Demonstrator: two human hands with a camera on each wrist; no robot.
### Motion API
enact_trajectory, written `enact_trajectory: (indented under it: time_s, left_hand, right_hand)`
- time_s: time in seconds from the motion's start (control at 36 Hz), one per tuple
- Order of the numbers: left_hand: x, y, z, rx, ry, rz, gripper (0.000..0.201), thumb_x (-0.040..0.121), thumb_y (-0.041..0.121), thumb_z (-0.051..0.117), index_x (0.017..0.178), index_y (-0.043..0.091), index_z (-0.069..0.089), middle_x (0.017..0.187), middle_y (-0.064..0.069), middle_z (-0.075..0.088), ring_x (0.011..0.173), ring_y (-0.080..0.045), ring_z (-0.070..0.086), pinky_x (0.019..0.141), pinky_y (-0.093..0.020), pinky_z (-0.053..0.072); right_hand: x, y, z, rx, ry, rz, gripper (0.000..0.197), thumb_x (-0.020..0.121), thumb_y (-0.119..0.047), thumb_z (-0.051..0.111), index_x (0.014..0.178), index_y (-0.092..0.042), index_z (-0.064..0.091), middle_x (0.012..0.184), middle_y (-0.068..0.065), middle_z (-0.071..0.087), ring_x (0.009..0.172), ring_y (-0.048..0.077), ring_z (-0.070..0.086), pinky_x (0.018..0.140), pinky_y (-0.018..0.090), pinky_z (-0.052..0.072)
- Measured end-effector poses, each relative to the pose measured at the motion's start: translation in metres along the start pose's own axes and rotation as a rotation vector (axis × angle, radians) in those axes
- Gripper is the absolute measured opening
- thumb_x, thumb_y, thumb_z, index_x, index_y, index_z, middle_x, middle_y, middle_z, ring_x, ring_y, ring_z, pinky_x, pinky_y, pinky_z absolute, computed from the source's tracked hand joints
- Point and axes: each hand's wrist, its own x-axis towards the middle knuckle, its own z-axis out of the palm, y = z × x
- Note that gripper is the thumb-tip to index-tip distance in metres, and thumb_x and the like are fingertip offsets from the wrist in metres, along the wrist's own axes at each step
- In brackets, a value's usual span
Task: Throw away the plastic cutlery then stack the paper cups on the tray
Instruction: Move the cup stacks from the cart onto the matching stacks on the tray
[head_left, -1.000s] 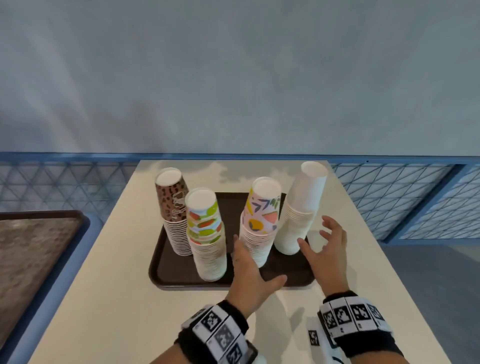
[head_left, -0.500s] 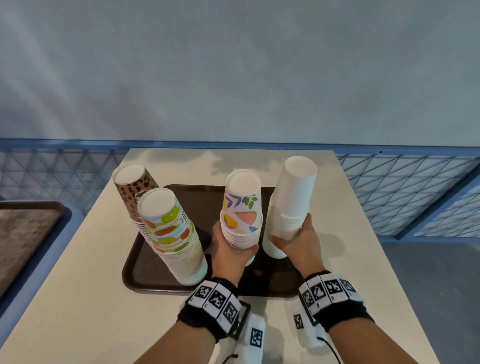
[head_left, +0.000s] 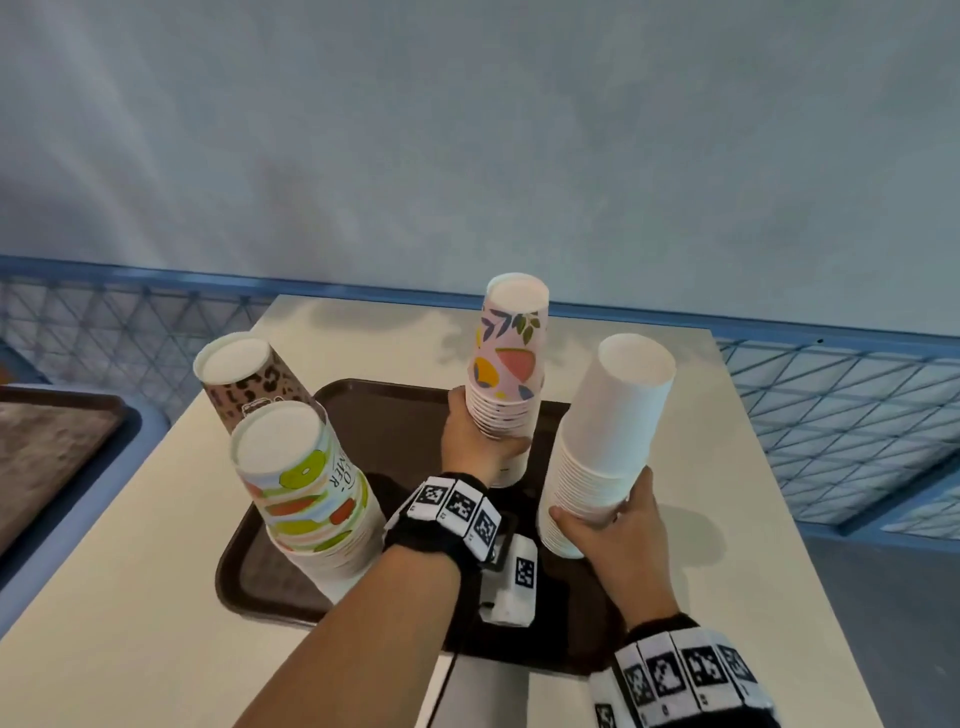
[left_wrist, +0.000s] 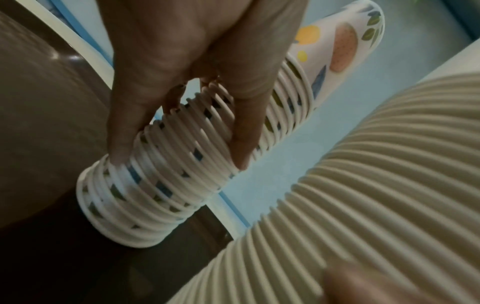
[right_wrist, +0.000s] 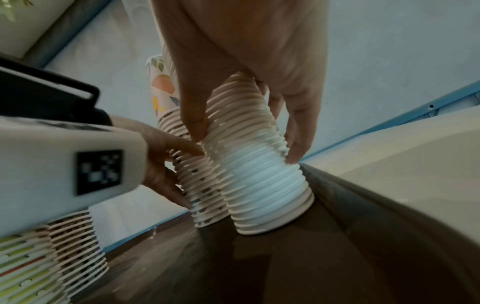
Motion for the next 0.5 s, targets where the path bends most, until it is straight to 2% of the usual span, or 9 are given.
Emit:
enact_trajectory:
  time_s: [0.14,0.28,0.36,0.44,0.5]
  left_hand:
    - [0.017,0.007,0.012,0.002,0.028,0.024,0.072,0.058,0.003,0.083,0.115,0.004,0.039,0.116,-0.015,0.061,0.108,-0.031,0.057,0.090,-0.036,0.047]
    - [0.025,0.009,0.016,0.006,0.033,0.058,0.066,0.058,0.004,0.083,0.102,0.015,0.035,0.116,-0.016,0.061,0.107,-0.031,0.057,0.088,-0.035,0.046]
    - [0.025,0.007,0.016,0.028,0.036,0.079,0.064,0.059,0.006,0.083,0.101,0.015,0.035,0.113,-0.015,0.061,0.104,-0.030,0.058,0.082,-0.031,0.044]
    - [0.024,0.007,0.015,0.040,0.028,0.079,0.062,0.061,0.009,0.081,0.105,0.013,0.037,0.111,-0.014,0.062,0.102,-0.031,0.058,0.081,-0.031,0.044]
    - [0.024,0.008,0.014,0.042,0.013,0.076,0.061,0.063,0.010,0.080,0.104,0.014,0.036,0.110,-0.014,0.062,0.101,-0.031,0.059,0.080,-0.031,0.044]
  right_hand:
    - [0.001,0.006,0.001,0.027,-0.012,-0.010,0.087,0.054,-0.018,0.085,0.126,-0.022,0.038,0.120,0.002,0.060,0.107,0.021,0.058,0.084,0.029,0.046]
    - [0.003,0.010,0.000,0.026,-0.012,-0.027,0.083,0.050,-0.024,0.086,0.120,-0.023,0.041,0.114,0.001,0.061,0.102,0.020,0.060,0.084,0.034,0.050]
    - [0.006,0.008,-0.001,0.014,-0.020,-0.032,0.084,0.050,-0.022,0.086,0.120,-0.024,0.040,0.115,0.002,0.061,0.103,0.020,0.059,0.084,0.034,0.050]
    - [0.019,0.004,0.000,0.006,-0.028,-0.035,0.089,0.051,-0.019,0.086,0.127,-0.020,0.038,0.121,0.003,0.059,0.108,0.022,0.058,0.089,0.037,0.049]
    - [0.033,-0.001,0.002,-0.022,-0.032,-0.034,0.086,0.053,-0.015,0.085,0.125,-0.015,0.039,0.121,0.007,0.059,0.109,0.025,0.057,0.086,0.031,0.045]
